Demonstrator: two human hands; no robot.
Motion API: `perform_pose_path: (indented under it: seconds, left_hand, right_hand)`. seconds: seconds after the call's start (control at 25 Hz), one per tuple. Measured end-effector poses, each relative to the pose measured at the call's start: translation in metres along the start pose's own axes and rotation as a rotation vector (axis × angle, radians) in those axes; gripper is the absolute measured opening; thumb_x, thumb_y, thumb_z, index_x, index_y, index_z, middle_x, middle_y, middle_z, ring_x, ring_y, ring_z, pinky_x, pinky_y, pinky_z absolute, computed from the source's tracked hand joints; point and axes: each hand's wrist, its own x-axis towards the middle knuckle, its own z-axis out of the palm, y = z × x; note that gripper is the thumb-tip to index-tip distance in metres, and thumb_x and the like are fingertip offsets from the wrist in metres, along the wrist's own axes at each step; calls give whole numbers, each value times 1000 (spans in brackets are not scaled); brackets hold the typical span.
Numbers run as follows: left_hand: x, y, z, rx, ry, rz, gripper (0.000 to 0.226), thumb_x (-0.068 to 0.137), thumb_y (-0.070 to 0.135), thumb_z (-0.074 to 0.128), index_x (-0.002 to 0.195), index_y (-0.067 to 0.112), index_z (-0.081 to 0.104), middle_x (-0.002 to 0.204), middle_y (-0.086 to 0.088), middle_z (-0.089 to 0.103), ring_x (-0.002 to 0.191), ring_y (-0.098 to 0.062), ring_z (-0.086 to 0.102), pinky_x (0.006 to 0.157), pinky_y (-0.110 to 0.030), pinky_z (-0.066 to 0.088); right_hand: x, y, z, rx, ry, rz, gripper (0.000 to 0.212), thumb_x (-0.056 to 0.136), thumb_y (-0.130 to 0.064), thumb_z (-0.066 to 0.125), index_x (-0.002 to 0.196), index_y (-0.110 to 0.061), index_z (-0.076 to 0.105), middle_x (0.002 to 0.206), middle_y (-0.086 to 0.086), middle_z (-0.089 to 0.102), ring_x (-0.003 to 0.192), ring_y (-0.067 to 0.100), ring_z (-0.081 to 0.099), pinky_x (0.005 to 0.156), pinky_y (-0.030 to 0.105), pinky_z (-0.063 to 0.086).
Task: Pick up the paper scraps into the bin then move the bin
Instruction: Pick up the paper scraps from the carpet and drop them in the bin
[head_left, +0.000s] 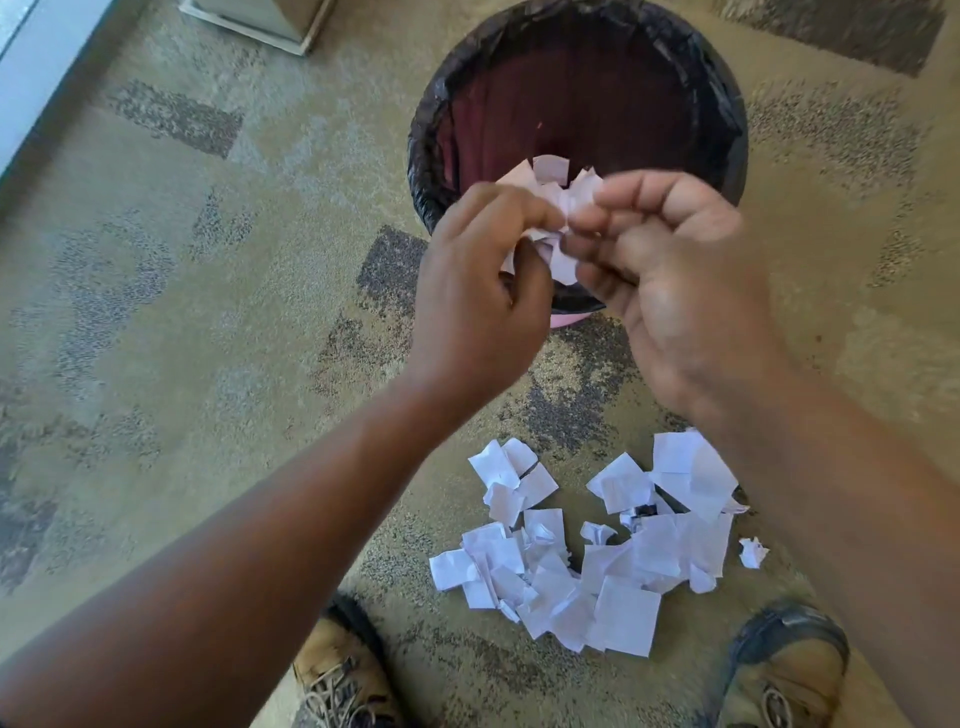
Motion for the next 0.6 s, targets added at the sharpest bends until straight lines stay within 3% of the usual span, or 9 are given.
perform_pose_path:
  seconds: [0.12, 0.24, 0.32, 0.4, 0.48, 0.6]
  left_hand:
    - [-54, -16, -1, -9, 76, -17, 18, 81, -11, 57, 89, 0, 67, 94, -6, 60, 90, -29, 59, 77, -44, 49]
    - [-114, -73, 18, 107, -210, -236, 23, 87, -2, 59, 106, 7, 68, 110, -7, 62, 105, -30, 60, 89, -48, 51]
    - [-150, -109, 34, 212, -517, -400, 36, 93, 7, 59, 129, 14, 63, 133, -7, 58, 122, -32, 57, 101, -51, 49]
    - [-175, -128, 50, 300, -796, -509, 53, 98, 16, 59, 149, 21, 47, 156, -9, 41, 139, -38, 44, 111, -55, 43]
    - [-185, -138, 63, 375, -981, -549, 67, 98, 23, 63, 157, 30, 32, 167, -7, 22, 147, -41, 30, 112, -58, 42]
    - [-194, -142, 79, 441, -1123, -519, 89, 84, 27, 80, 156, 36, 28, 163, -6, 16, 144, -42, 25, 104, -57, 50]
  right_hand:
    - [-31, 25, -24, -110, -89, -67, 43, 84, 19, 43, 75, -16, 65, 65, 2, 69, 59, 17, 65, 56, 23, 53]
    - [-45, 77, -58, -334, -123, 113, 41, 87, 18, 42, 76, -14, 67, 67, 3, 71, 62, 17, 66, 58, 25, 54]
    - [-48, 124, -83, -580, -123, 276, 32, 92, 7, 49, 87, -17, 69, 83, 6, 74, 73, 26, 68, 67, 38, 57]
    - [-49, 164, -109, -823, -175, 421, 22, 93, -7, 57, 104, -23, 68, 104, 7, 71, 87, 27, 67, 79, 44, 57]
    - [-50, 193, -124, -982, -261, 509, 37, 92, -11, 60, 127, -22, 61, 121, 3, 64, 98, 24, 63, 84, 40, 53]
    - [-53, 220, -135, -1179, -358, 521, 58, 89, -16, 66, 145, -17, 48, 140, 10, 56, 119, 30, 59, 92, 38, 48]
